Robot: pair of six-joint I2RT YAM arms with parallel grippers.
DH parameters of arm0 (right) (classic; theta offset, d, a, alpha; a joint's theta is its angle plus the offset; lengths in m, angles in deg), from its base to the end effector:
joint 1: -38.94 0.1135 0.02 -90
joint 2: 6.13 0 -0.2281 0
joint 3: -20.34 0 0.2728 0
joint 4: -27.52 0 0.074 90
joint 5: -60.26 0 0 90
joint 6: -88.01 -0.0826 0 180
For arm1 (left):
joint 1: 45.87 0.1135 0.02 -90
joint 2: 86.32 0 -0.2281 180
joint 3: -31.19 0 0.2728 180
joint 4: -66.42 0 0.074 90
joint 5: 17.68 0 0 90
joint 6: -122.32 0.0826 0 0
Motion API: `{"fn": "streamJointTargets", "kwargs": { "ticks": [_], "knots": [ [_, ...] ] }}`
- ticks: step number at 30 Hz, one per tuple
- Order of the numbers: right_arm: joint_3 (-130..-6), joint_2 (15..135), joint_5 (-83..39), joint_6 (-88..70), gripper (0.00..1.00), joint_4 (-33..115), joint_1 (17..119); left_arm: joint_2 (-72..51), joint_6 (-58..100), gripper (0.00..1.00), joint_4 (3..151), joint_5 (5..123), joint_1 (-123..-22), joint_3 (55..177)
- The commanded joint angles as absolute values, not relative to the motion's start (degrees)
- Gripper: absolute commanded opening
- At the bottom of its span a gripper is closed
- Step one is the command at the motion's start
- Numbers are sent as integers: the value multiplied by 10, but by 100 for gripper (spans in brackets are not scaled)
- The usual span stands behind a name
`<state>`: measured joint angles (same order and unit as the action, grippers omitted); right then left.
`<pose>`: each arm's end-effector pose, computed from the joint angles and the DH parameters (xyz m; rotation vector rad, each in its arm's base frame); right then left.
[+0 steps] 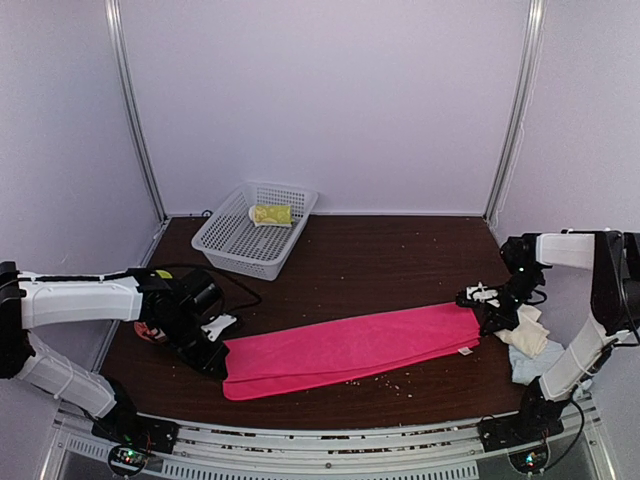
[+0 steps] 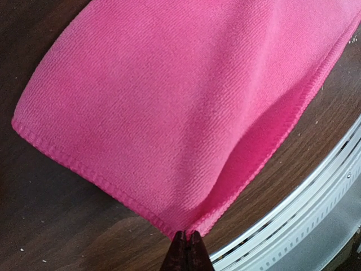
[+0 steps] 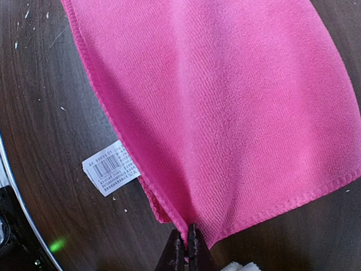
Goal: Roll the towels
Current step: Fold the towel at the center of the board.
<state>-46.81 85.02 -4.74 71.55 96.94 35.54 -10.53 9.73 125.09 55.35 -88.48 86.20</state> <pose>0.2665 0.0191 0.0820 -1.6307 2.3558 0.5505 0.1655 -0.1850 0.0874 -0.5788 -3.0346 0.5419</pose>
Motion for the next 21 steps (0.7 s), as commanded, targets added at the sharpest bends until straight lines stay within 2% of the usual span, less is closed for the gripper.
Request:
{"fn": "streamJointTargets", "kwargs": {
  "ticks": [1, 7, 14, 17, 21],
  "knots": [
    [-446, 831, -59, 729, 1, 968, 356, -109, 107, 0, 1264, 539, -895, 855],
    [-438, 830, -61, 733, 5, 968, 356, -114, 113, 0, 1265, 521, -900, 848],
    [-440, 805, -58, 756, 27, 1012, 355, -125, 130, 21, 1319, 535, -908, 850],
    [-444, 768, -59, 747, 32, 1022, 354, -157, 131, 24, 1340, 542, -908, 888],
    [-494, 755, -29, 731, 33, 1058, 354, -165, 136, 25, 1328, 561, -908, 939]
  ]
}}
